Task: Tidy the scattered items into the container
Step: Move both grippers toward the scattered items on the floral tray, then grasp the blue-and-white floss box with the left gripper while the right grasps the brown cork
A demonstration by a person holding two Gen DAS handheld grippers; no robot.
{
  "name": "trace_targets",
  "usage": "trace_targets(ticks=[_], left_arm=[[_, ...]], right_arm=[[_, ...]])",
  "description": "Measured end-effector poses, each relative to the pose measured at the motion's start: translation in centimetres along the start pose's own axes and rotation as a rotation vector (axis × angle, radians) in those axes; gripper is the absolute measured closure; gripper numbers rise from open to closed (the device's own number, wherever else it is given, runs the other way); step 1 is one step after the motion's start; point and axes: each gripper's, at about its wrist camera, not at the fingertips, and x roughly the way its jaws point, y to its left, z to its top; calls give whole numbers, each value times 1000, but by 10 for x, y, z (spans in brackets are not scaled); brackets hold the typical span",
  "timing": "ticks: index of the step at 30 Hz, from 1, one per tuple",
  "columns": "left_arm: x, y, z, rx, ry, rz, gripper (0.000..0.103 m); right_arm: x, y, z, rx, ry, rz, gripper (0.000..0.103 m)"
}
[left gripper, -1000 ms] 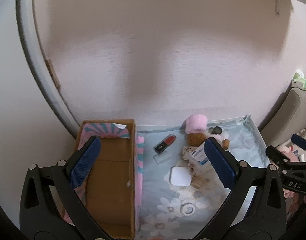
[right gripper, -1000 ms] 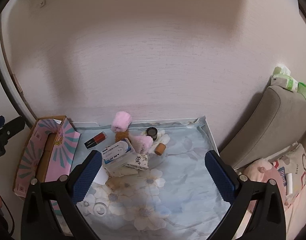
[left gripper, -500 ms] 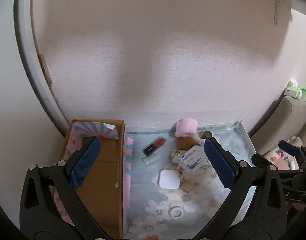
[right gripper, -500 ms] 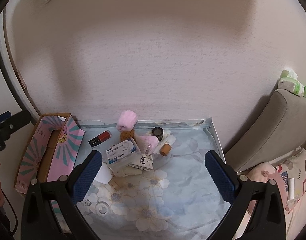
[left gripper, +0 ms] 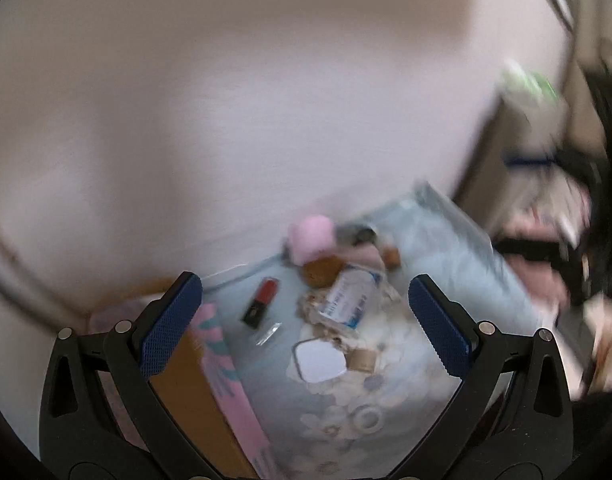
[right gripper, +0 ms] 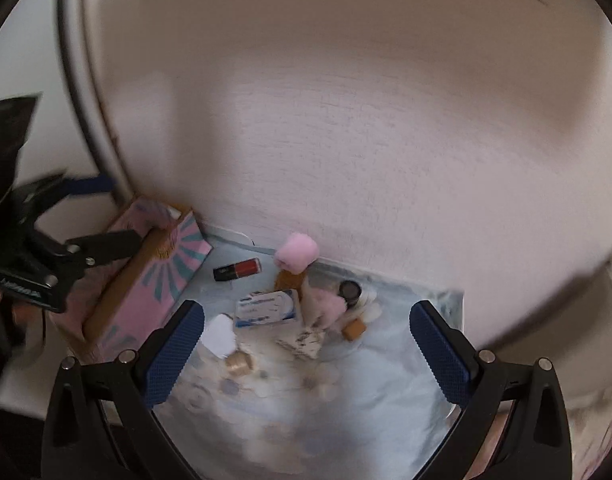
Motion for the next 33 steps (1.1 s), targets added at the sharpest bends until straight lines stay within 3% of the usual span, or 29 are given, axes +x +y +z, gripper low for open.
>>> trace_targets(ticks=[3,5,7,11,16,20,25,27,30,33], left_arm=[[40,-16,-2,99,71,-76,0],[68,-21,-4,110,115,-147,0],[96,-24,-7,115,157,-173,0],[136,-23,-13,125,216,-212,0],[164,-29,-14,151,244,-200,0],[180,-32,-16,184,287,-190,14],[192,-31,-19,175,315,-198,15],[194,-31,-20,165,322,-206,20],[195,-32,-20,148,341,-249,37],[196,-37,-23,153,354,-259,45]], right_arm=[[21,-19,-10,-95,19,31,1],[45,-35,-22,-120,56,54,1],[70,-51,-34,-141,92,82,1],[118,-72,-53,-199,153,91,8],[159,-87,-71,-247,199,132,10],[185,-89,-76,-276,218,184,10],[205,-91,-75,-305,215,232,12],[213,-91,-75,-314,221,240,15],[224,-90,-75,-337,235,249,29],[229,-89,-74,-352,236,260,38]])
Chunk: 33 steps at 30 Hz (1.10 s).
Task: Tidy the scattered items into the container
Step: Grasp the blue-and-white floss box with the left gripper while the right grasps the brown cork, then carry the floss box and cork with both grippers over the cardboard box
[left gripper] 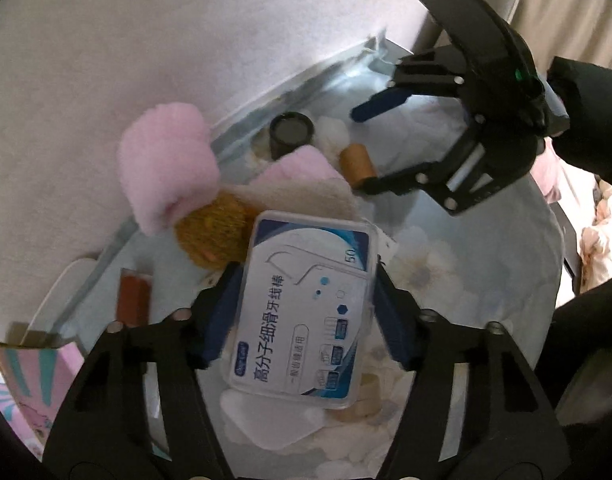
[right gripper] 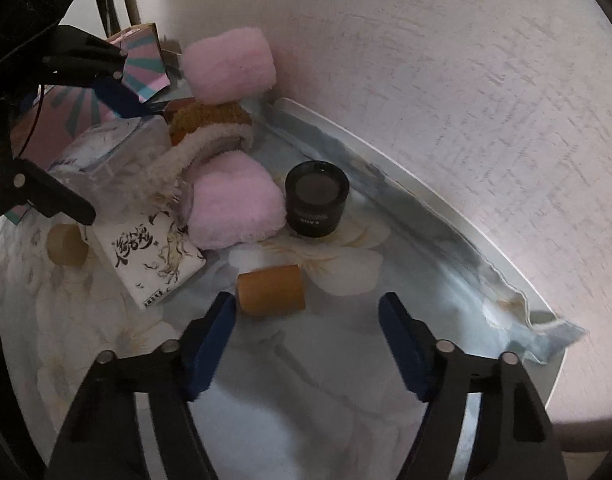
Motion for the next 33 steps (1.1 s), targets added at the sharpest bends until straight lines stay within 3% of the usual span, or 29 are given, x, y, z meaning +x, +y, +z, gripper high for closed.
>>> trace_targets(ticks=[3,5,11,19,27,33], left_arm=[[-1,0,0,-19,0,-21,47],[-1,-1,2,-35,1,-30,47],[-8,-9,6,-44,-4,-22,47],[-52,-13,8,-70,-70,-24,47],[-132,-10,-10,-93,-158,24,47],[-182,13,-39,-166,-211,91,47]], right_arm=[[1,1,3,-8,-7,21,55],[2,2,5,-11,-5,52,75],[-5,4,9,3,-9,59,75],[-44,8,22,34,-14,46,75],[-118,21,48,4,-53,22,75],[-137,59,78,-47,-95,26,75]])
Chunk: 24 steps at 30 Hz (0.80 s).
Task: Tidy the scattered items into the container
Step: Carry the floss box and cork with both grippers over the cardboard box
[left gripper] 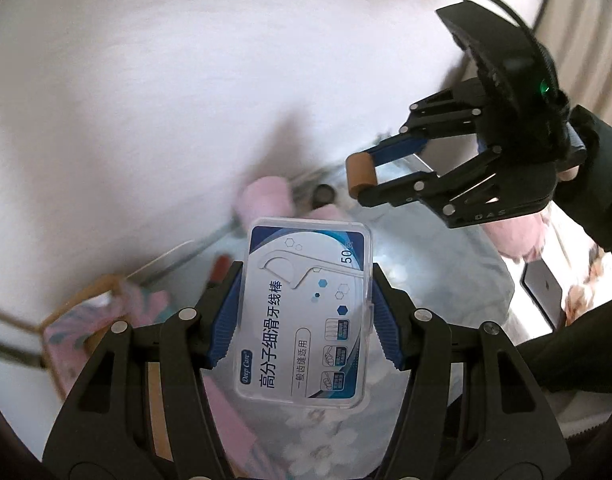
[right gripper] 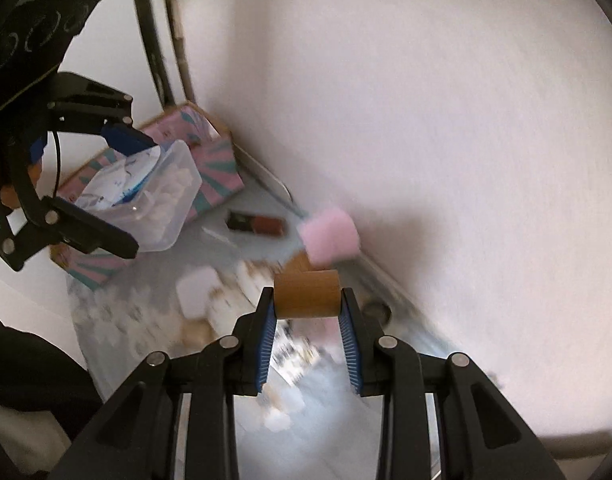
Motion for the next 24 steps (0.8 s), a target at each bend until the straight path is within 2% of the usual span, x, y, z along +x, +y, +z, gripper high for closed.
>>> trace_targets(ticks=[6,10,13,16,20,24], left_arm=[[-47,54,-36,-190,-49,79,47],[-68,91,-67,-327,-30,188,47],[-78,115,-92,-421,-15,226,47],[-84,128,-115,-480,5,277,47],[-87,146,-143,-562,29,293,47],[-81,155,-161,-603,67,320,47]], right_arm=[[4,27,51,-27,-41,66,75],[16,61,88,-86,-42,97,75],[33,90,114,-128,-37,128,75],[55,112,132,-163,-20,160,75],[86,138,152,-198,23,185,75],[121,164,165,-220,77,204,75]])
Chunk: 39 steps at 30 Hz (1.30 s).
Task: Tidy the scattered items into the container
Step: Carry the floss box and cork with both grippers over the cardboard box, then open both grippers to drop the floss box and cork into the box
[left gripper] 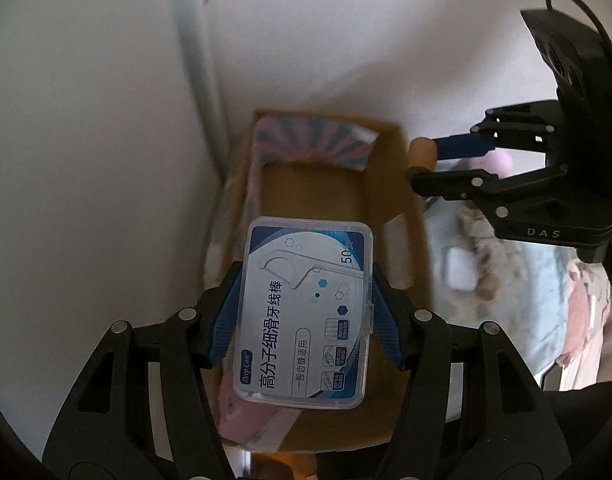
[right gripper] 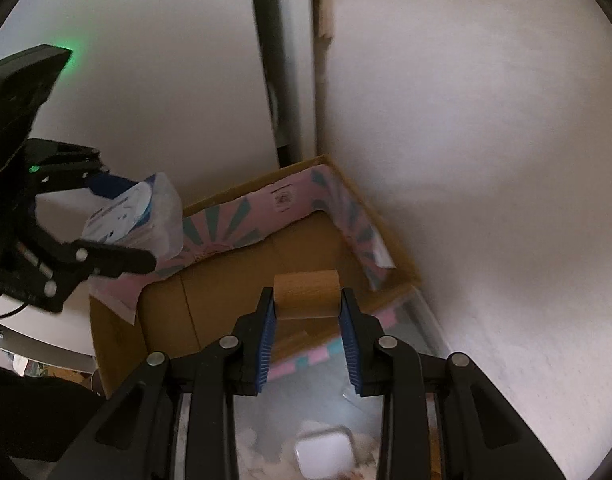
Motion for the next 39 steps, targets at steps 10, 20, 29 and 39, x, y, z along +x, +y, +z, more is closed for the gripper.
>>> trace_targets(ticks=[10,20,29,39], left_arm=[[38,18,-37,-38,64,3,47],[37,21,-42,-18,72,-34,46],[35,15,-40,10,91,0,13],[20,4,-43,56,67,27,13]], right_arm=[[72,39,24,-38,117,53,75],[89,49,25,-47,163,46,75],[88,44,32,0,205,29,36],[61,40,24,10,160,-28,36]])
